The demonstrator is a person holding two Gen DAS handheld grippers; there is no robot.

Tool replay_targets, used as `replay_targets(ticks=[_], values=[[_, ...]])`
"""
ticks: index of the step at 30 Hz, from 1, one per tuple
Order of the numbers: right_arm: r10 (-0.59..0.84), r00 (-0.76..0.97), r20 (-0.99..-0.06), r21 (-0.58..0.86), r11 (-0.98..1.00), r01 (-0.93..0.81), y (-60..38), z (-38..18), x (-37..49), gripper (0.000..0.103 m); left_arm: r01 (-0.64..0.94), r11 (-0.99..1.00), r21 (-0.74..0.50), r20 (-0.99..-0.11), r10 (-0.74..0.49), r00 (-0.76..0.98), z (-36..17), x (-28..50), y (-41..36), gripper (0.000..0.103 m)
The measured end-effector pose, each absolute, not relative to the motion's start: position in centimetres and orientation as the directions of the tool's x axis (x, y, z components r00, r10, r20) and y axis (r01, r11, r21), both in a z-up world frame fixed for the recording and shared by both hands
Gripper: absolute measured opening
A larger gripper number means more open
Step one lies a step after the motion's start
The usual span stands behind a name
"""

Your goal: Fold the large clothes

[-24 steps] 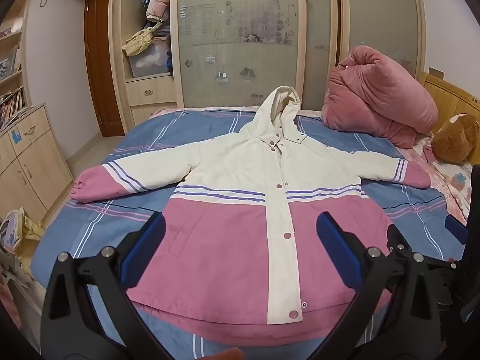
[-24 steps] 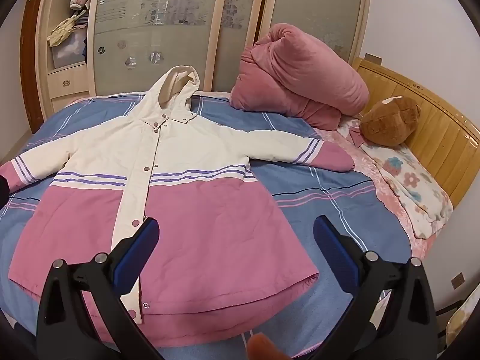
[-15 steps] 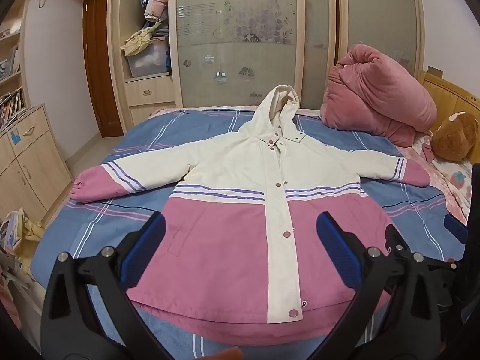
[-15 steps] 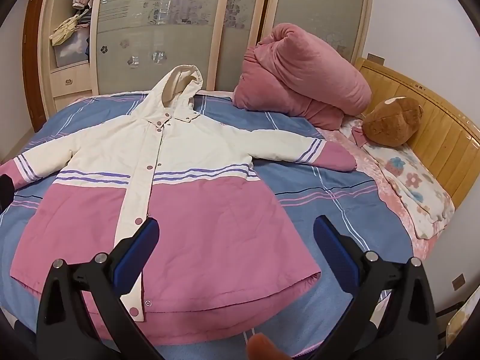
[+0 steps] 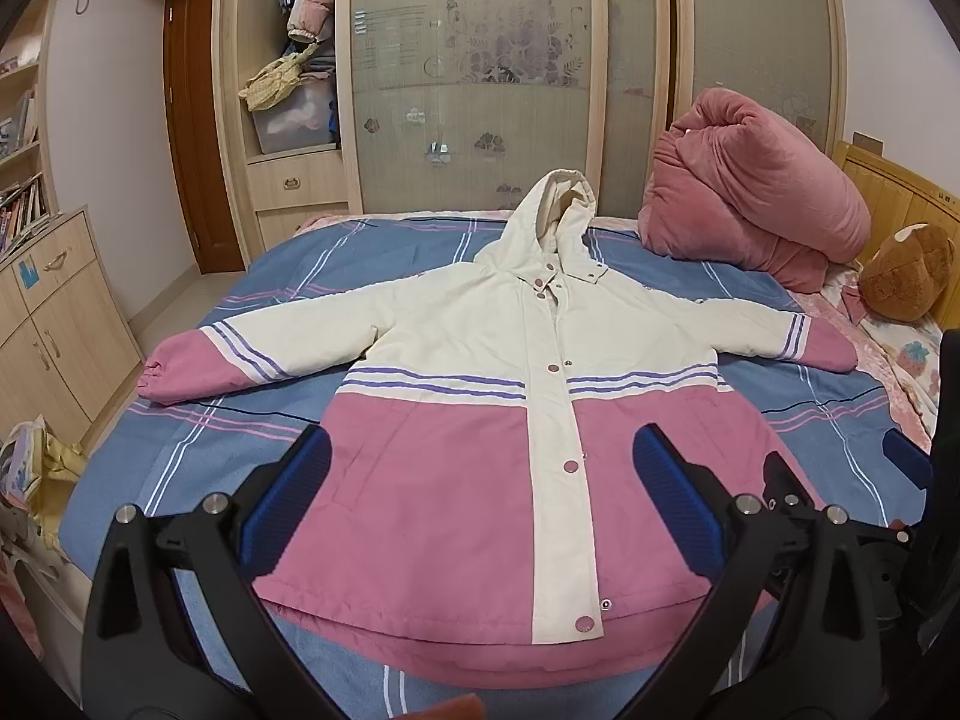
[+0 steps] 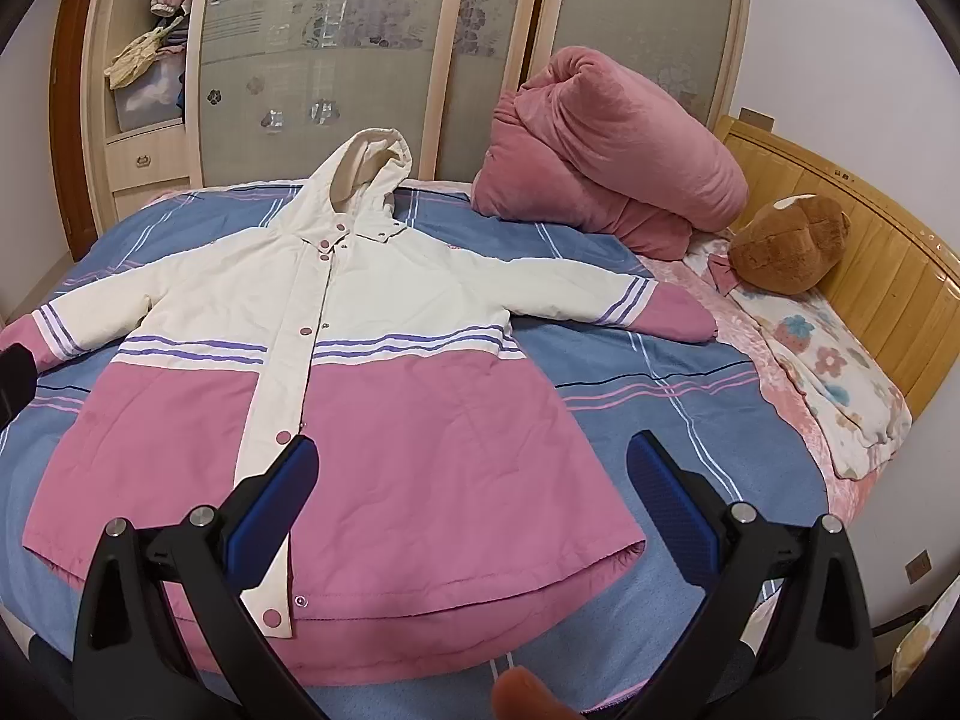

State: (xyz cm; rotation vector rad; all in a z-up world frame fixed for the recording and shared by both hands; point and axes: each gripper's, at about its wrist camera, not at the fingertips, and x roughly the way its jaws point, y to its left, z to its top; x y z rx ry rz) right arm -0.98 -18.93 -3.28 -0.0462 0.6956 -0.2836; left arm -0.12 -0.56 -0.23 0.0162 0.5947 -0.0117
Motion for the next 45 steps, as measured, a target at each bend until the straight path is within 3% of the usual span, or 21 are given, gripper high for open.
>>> replay_targets(ticks=[45], values=[[-0.263,0.728,-0.634,-0.141,0.964,0.226,-18.34,-3.83,-1.06,0.102,0.023,1.0,0.013,-0.574,-0.011,0.819,-0.63,-0.45,-0.67,0.101]])
